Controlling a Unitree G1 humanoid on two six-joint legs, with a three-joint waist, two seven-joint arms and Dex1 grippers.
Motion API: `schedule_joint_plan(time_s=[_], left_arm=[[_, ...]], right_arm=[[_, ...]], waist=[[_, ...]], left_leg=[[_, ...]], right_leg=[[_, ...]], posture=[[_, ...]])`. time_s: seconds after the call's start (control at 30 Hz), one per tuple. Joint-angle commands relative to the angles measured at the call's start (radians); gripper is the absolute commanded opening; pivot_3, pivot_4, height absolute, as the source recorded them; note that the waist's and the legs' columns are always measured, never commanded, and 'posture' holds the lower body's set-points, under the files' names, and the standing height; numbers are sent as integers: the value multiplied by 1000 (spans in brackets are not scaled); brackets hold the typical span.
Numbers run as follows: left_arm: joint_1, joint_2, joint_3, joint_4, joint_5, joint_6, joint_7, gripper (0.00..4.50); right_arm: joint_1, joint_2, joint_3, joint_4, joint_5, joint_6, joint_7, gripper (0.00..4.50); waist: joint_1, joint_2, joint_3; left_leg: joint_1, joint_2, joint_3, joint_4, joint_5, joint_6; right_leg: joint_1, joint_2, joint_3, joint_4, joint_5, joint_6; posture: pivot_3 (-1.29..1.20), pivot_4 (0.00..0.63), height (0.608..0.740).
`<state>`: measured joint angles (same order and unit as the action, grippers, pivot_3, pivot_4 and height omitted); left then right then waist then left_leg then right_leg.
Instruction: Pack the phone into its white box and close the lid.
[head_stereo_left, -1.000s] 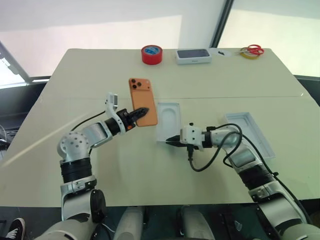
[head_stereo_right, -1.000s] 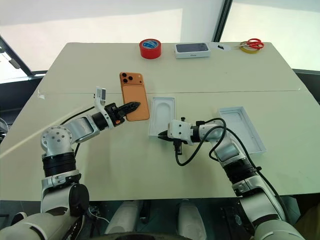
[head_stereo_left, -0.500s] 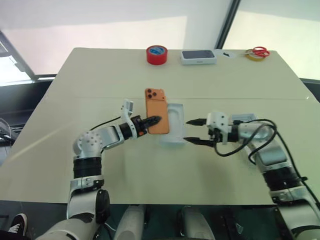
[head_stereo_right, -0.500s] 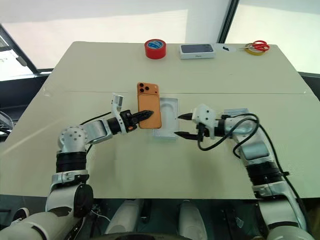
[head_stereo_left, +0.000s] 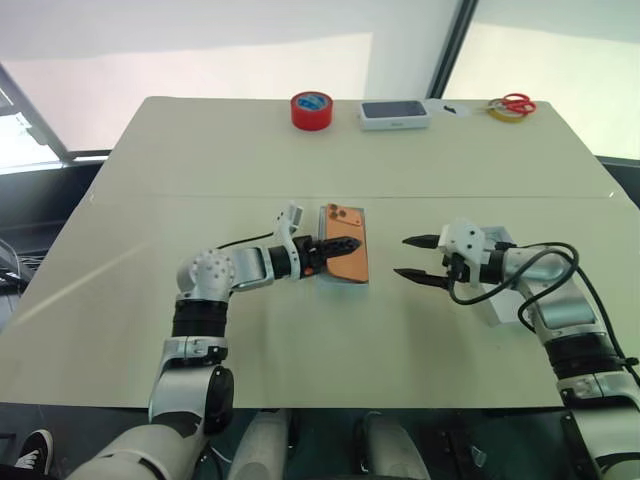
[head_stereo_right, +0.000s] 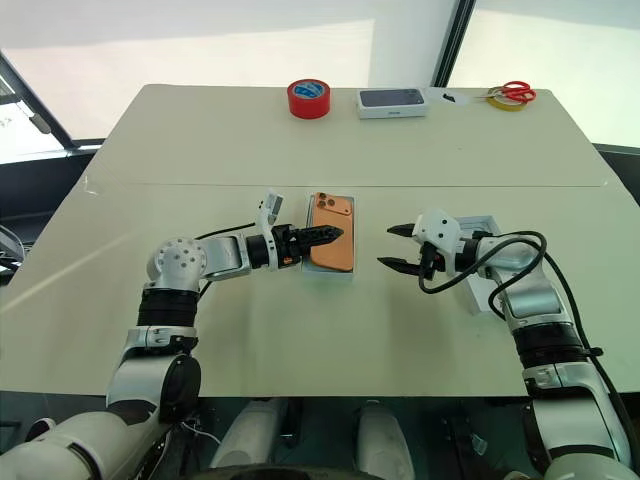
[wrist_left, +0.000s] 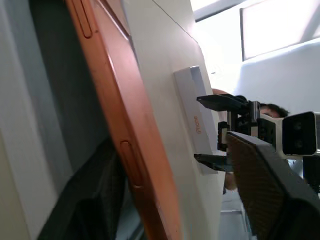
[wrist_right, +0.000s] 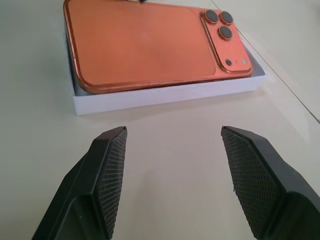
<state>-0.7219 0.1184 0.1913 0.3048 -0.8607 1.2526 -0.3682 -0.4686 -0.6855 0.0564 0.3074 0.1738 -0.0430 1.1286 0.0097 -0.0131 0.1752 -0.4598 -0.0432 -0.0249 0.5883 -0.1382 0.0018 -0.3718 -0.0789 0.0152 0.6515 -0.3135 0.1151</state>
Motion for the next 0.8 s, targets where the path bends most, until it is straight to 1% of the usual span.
schedule_joint_plan(time_s=[0.03, 0.2, 0.3, 0.33, 0.4, 0.47, 0.53, 0.57, 0.63, 0.7, 0.8], left_arm=[[-4, 47, -40, -30, 46, 51, 15, 3553], [-2, 131, -57, -138, 64, 34, -16, 3553], [-10, 156, -17, -166, 56, 22, -14, 3553], [-3, 175, -25, -181, 76, -3, -21, 3317], [3, 192, -25, -182, 98, -34, -23, 2678], [11, 199, -24, -172, 111, -62, -34, 1676], [29, 220, -67, -167, 155, -108, -58, 572], [40, 226, -90, -168, 172, -125, -72, 106], [57, 241, -149, -179, 224, -173, -97, 22], [71, 265, -241, -175, 321, -261, -114, 22], [76, 266, -322, -130, 403, -338, -147, 22]], right_arm=[[1, 7, -8, -18, 0, -28, -8, 3152], [-15, 22, -2, 5, -9, -42, -18, 3152], [-17, 25, -2, 12, -8, -46, -15, 3152], [-20, 28, -3, 21, -15, -55, -25, 2897], [-25, 31, -2, 37, -32, -83, -40, 2230], [-38, 37, 0, 65, -60, -114, -72, 1223], [-61, 38, 14, 107, -108, -148, -111, 122], [-70, 40, 22, 124, -127, -167, -122, 0], [-83, 46, 36, 148, -156, -195, -143, 0], [-97, 59, 50, 169, -186, -205, -172, 0], [-108, 81, 86, 179, -234, -222, -203, 0]], waist=[[-2, 1, 0], [-15, 1, 0], [-18, 1, 0], [-19, 1, 0], [-19, 1, 0], [-18, 1, 0], [-18, 1, 0], [-19, 1, 0], [-20, 1, 0], [-19, 1, 0], [-19, 1, 0]], left_leg=[[0, 0, 0, 0, 0, 0], [1, 0, 0, -1, 0, 0], [1, 0, 0, -1, 0, 0], [0, 0, 0, -1, 0, 0], [0, 0, 0, -1, 0, 0], [0, 0, 0, -1, 0, 0], [0, 0, 0, -1, 0, 0], [0, 0, 0, 0, 0, 0], [0, 0, 0, -1, 0, 0], [0, 0, 0, -1, 0, 0], [0, 0, 0, -2, 0, 0]], right_leg=[[0, 0, 0, 0, 0, 0], [0, 0, 0, 1, 0, 0], [0, 0, 0, 1, 0, 0], [-1, 0, 0, 1, 0, 0], [-1, 0, 0, 1, 0, 0], [-1, 0, 0, 1, 0, 0], [-1, 0, 0, 1, 0, 0], [-1, 0, 0, 1, 0, 0], [-1, 0, 1, 1, 0, 0], [-1, 0, 1, 1, 0, 0], [-1, 0, 1, 1, 0, 0]], posture=[[0, 150, 738], [0, 150, 738], [0, 150, 738], [0, 150, 738], [0, 150, 738], [0, 150, 738], [0, 150, 738], [0, 150, 738], [0, 150, 738], [0, 150, 738], [0, 150, 738]])
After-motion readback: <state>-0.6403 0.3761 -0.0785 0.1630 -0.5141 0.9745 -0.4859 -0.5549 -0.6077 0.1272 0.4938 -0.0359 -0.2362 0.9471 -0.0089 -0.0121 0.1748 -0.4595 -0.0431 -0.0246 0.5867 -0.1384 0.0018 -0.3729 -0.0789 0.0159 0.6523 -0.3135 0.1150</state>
